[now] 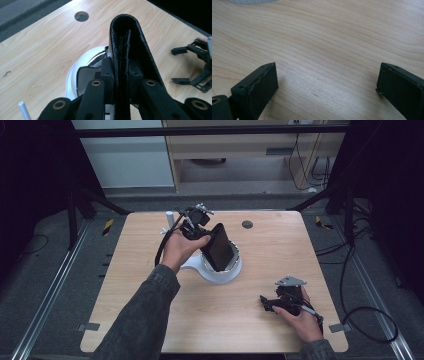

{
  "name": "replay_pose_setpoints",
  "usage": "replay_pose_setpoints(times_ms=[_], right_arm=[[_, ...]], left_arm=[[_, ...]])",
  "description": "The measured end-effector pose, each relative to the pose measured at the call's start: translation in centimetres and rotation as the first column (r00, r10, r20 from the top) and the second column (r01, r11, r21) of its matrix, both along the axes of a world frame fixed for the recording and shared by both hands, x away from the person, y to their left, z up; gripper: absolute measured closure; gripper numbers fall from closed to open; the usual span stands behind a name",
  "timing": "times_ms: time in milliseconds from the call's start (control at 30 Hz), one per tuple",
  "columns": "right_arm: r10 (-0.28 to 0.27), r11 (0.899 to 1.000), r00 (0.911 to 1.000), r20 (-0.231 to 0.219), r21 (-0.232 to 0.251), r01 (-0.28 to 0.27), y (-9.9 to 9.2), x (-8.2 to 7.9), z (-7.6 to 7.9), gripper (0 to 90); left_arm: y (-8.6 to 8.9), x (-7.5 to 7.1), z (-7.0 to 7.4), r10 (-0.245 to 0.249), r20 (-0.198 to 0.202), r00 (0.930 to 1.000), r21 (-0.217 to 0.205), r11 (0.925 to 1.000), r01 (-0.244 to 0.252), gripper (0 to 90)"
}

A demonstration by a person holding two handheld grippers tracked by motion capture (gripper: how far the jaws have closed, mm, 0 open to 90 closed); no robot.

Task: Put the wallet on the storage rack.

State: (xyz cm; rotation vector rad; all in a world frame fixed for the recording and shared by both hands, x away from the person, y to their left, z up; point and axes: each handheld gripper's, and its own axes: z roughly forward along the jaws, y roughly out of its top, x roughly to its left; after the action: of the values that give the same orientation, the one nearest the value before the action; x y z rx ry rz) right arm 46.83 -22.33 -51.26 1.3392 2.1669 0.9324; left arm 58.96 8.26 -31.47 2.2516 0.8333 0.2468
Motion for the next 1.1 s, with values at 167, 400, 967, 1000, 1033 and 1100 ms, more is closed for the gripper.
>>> replay_pose_setpoints(times_ms=[167,400,967,1000,1033,1100], right_arm=[[0.001,1.0,1.0,0.001,-0.001,-0.001,0.0,0.0,0.0,3.6],[0.0,1.0,1.0,0.0,0.001,0.0,0.0,0.0,0.0,3.6],[-0.002,1.0,1.0,-0.002,0.003,0.002,0.0,-0.1,0.0,3.6],[-0.002,1.0,1.0,-0.002,0.003,0.002,0.0,-0.1,0.0,3.6],[-0.002,1.0,1.0,-0.002,0.003,0.002,0.0,-0.1,0.0,3.6],[-0.002,1.0,1.0,-0.002,0.003,0.002,0.0,-0.1,0.0,3.6]], left_arm=[[-0.2,0.4,-0.3,0.008,-0.009,0.9999,-0.008,0.9999,-0.008,78.6],[-0.3,0.6,-0.3,0.032,0.005,0.9995,-0.009,0.9994,-0.032,71.5],[1.1,-0.7,2.2,0.05,0.132,0.99,-0.04,0.9982,-0.045,65.4],[1.3,-0.8,2.4,0.048,0.139,0.9891,-0.044,0.9981,-0.043,65.5],[1.3,-0.9,2.5,0.05,0.145,0.9882,-0.045,0.998,-0.044,65.6],[1.5,-1.1,2.8,0.049,0.156,0.9866,-0.041,0.9982,-0.043,65.6]])
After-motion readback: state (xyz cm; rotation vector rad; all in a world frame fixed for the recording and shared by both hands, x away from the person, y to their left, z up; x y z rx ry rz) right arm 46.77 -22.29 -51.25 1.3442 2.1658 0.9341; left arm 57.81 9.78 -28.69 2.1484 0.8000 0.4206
